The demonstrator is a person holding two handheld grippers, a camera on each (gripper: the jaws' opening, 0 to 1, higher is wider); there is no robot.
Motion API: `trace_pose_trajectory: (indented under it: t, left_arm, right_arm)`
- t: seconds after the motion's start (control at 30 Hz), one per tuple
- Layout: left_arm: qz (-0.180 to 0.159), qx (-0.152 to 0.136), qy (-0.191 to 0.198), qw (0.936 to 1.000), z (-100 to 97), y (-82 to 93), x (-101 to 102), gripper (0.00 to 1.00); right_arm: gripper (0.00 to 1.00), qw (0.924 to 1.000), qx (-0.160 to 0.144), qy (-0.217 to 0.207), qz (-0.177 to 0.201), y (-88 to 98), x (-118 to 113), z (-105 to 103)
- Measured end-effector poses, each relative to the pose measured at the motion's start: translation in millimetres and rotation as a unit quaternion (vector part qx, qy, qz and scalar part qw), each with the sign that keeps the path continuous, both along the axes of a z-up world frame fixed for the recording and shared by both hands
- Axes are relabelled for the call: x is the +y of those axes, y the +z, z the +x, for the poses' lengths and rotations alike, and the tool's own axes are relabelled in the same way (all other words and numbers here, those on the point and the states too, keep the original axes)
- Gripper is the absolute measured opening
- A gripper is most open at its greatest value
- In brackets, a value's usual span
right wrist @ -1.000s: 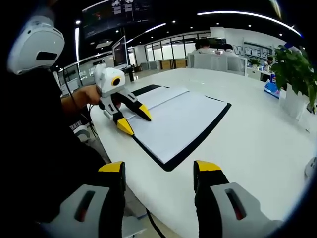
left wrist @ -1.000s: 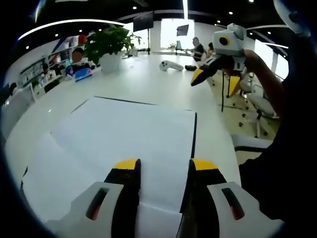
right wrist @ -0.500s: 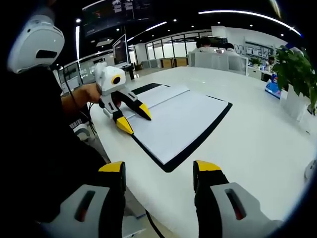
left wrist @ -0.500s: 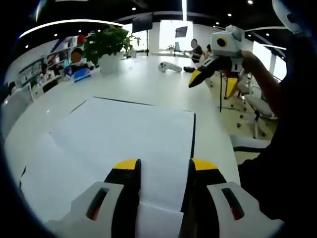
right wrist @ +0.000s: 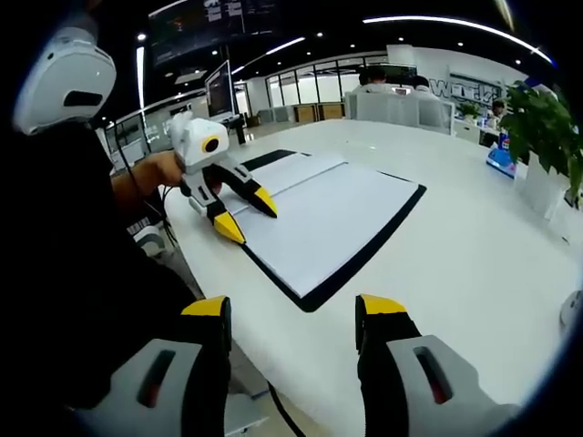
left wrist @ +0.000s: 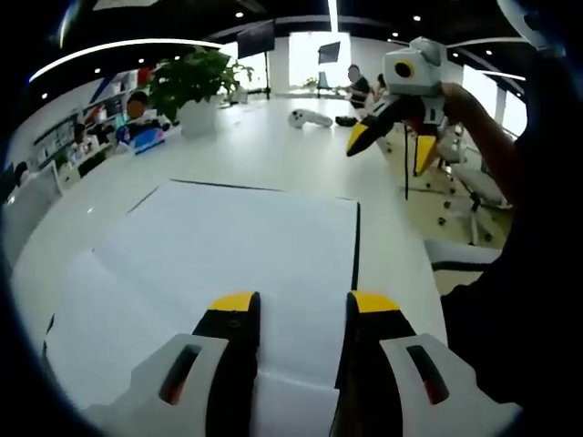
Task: Flip through the bound document one page at a time
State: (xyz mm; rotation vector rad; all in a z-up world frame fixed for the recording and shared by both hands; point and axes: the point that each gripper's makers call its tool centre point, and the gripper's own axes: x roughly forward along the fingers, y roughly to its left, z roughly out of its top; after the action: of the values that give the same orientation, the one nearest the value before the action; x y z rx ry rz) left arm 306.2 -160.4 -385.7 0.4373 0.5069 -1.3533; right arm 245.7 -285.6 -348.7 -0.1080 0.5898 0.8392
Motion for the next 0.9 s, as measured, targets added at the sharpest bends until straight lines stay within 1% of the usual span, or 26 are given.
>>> trace_pose_trajectory:
  t: [0.17, 0.43, 0.6, 0.9]
  left_arm:
    - [-0.002, 0.008, -0.009, 0.9999, -4.4, 0.2, -0.6, 0.46]
    - [-0.01, 0.008, 0.0, 0.9999, -0.5, 0.4, 0.0, 0.41]
    - [-0.01, 0.008, -0.006, 0.9999, -0.9, 0.7, 0.4, 0.41]
    - [-0.023, 0.021, -0.004, 0.9995, -0.2, 2.0, 1.1, 0.41]
  right_arm:
    - [0.54, 1.0, -0.001, 0.001, 0.001, 0.3, -0.8, -0.1]
    - [0.54, 1.0, 0.0, 0.004, -0.002, -1.4, 0.4, -0.4]
    - [0.54, 1.0, 0.002, 0.001, -0.002, -2.5, -1.8, -0.3]
    - [0.54, 1.0, 0.002, 0.001, -0.003, -3.8, -2.3, 1.2]
